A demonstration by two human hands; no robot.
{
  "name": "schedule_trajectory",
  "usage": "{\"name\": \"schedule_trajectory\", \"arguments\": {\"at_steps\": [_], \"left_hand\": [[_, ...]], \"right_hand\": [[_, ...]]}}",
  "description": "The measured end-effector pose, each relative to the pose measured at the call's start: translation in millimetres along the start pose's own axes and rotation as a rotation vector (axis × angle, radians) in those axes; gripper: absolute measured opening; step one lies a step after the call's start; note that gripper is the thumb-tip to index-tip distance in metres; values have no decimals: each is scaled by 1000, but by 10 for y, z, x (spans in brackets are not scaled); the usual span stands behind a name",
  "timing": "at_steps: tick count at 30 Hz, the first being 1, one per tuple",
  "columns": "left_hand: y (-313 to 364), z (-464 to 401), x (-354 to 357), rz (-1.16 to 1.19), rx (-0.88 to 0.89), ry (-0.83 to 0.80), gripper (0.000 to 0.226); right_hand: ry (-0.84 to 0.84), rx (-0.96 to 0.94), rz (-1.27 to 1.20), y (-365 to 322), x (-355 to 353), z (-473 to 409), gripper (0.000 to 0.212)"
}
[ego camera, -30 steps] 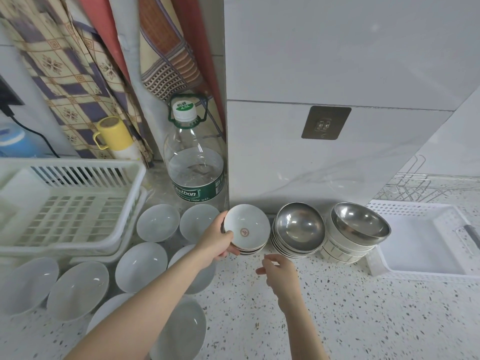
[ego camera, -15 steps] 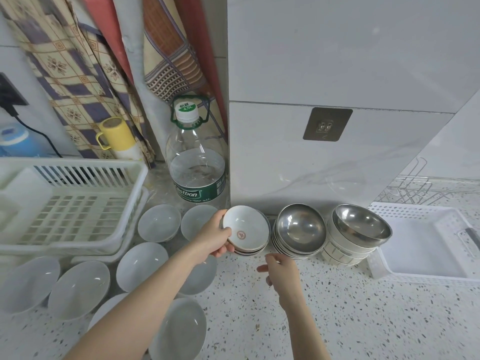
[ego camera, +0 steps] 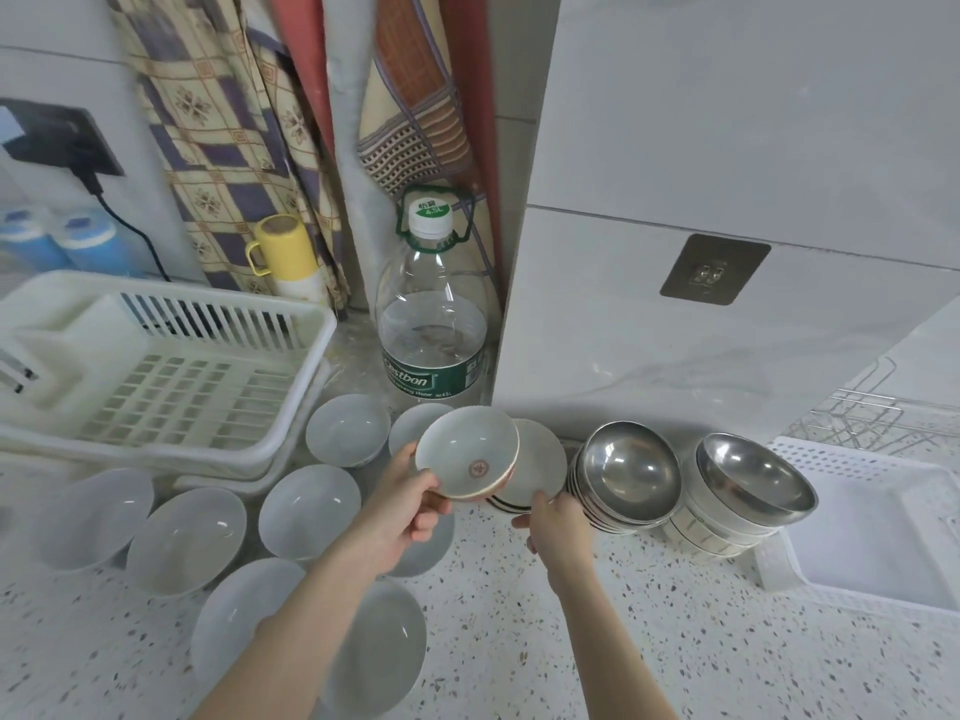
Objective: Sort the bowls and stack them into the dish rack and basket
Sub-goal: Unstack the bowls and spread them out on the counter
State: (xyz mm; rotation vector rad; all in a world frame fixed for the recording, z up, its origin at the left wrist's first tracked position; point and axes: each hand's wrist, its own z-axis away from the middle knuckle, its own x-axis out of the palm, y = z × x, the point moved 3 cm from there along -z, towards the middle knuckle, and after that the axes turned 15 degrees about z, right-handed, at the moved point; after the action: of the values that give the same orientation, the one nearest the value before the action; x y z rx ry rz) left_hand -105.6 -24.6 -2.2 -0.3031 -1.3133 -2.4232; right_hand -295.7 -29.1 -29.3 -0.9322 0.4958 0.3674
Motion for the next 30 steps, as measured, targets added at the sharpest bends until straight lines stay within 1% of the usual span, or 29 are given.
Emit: {"name": "schedule_trajectory", "arguments": {"at_steps": [5,10,17,26,30], "left_hand": [[-38,83,-198,-34,80,107,50],[-45,180,-339,-19,127,161,47],[-28,262,-404,-26,121,176,49],[-33,278,-388,-42,115,163,48],[-43,292,-398,-41,119,154,49]], "right_hand": [[39,51,-15,-6,85,-47,29],[24,96,-55,-35,109,-29,36],[-15,145,-120,-141,85,3,39],[64,143,-269,-153,165,85,44],[96,180,-428,-129,225,124,38]]}}
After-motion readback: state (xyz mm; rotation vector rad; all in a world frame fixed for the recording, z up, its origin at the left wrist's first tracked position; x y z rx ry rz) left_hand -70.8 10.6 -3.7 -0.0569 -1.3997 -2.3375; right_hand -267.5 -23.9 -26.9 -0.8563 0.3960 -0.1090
